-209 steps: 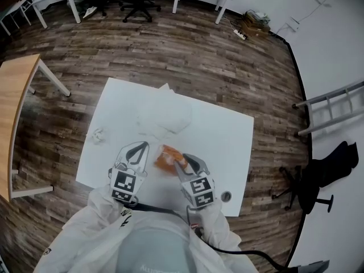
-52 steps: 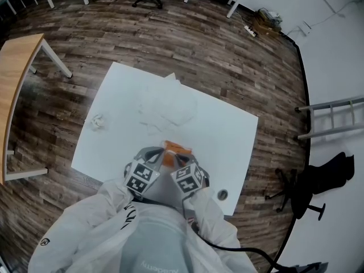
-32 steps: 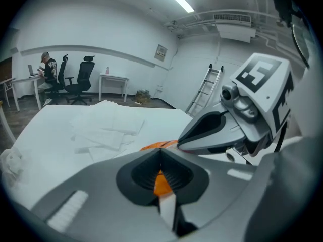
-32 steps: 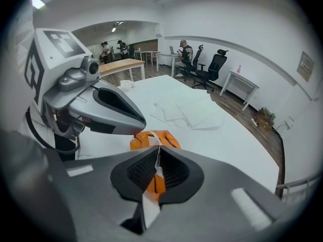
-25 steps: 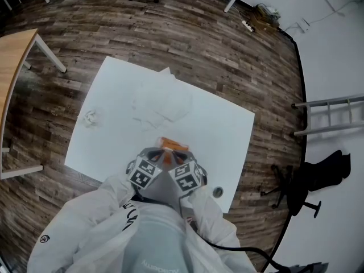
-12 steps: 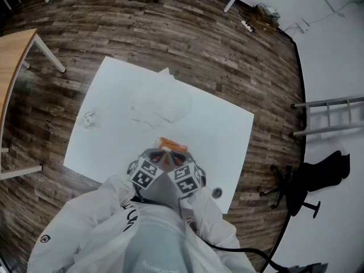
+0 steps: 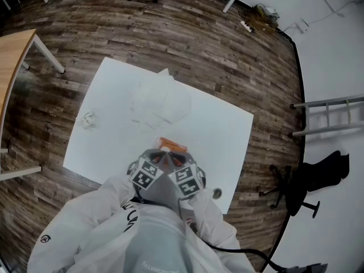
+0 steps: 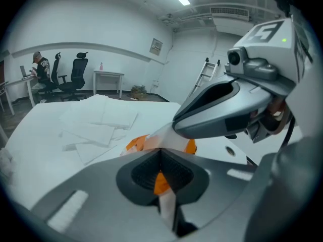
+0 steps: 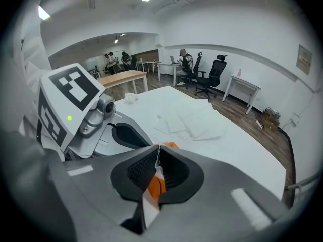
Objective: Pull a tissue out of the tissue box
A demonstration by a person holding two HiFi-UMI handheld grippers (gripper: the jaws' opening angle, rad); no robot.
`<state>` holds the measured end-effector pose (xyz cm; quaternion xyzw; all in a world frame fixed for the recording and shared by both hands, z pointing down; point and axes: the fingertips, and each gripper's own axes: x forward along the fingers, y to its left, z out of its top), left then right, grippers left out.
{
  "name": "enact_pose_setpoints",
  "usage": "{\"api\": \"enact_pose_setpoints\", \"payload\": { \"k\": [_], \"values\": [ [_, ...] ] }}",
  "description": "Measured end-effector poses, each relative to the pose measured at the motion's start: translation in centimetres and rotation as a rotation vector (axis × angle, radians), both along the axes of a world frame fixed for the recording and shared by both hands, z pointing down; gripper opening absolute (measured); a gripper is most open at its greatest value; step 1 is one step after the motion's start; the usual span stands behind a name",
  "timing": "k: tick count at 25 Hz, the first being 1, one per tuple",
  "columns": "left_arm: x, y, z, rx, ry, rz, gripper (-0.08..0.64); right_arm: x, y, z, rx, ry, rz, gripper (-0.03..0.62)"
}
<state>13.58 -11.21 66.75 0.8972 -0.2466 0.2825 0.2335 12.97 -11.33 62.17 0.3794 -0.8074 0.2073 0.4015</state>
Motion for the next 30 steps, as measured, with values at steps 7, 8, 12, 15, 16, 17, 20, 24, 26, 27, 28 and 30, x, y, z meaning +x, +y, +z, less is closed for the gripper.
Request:
{"api": "enact_pose_setpoints", "payload": {
  "k": [7,8,12,15,16,17,20,24,26,27,28,30],
  "values": [
    [0.0,0.7,1.0,0.013,-0.010,0.004,0.000,-0.4,-0.2,-1.4,0.015,-0.029,0.004,0.006],
    [0.0,0.7,1.1,0.007,-0.008,0.001,0.000,-0.4,-0.1,-1.5,0.014,-0.032,0.006,0.006],
    [0.1,0.7,1.2,0.006,-0.007,0.001,0.000,-0.5,0.1,-2.0,0.017,-0.048,0.010,0.006],
    [0.1,0.6,1.4,0.006,-0.008,0.001,0.000,-0.7,0.1,-2.4,0.023,-0.065,0.019,0.006],
    [0.0,0.6,1.4,0.004,-0.008,0.001,0.000,-0.7,0.1,-2.6,0.026,-0.068,0.021,0.006],
    [0.0,0.6,1.4,0.002,-0.009,0.002,0.000,-0.8,0.0,-2.8,0.029,-0.071,0.023,0.006],
    [-0.1,0.6,1.4,-0.002,-0.014,0.004,0.000,-0.8,-0.2,-3.5,0.039,-0.078,0.029,0.006],
    [-0.1,0.7,1.7,-0.005,-0.021,0.010,0.000,-0.8,-0.2,-4.3,0.055,-0.089,0.039,0.006],
    [0.0,0.7,1.9,-0.005,-0.025,0.013,0.000,-0.7,-0.2,-4.7,0.062,-0.098,0.046,0.006],
    [0.0,0.7,1.9,-0.004,-0.027,0.015,0.000,-0.6,-0.3,-4.9,0.065,-0.102,0.050,0.006],
    [0.1,0.7,1.9,-0.003,-0.028,0.018,0.000,-0.6,-0.3,-5.2,0.070,-0.105,0.053,0.006],
    [0.2,0.8,1.8,-0.001,-0.030,0.023,0.000,-0.5,-0.3,-5.7,0.078,-0.112,0.059,0.006]
  ]
}}
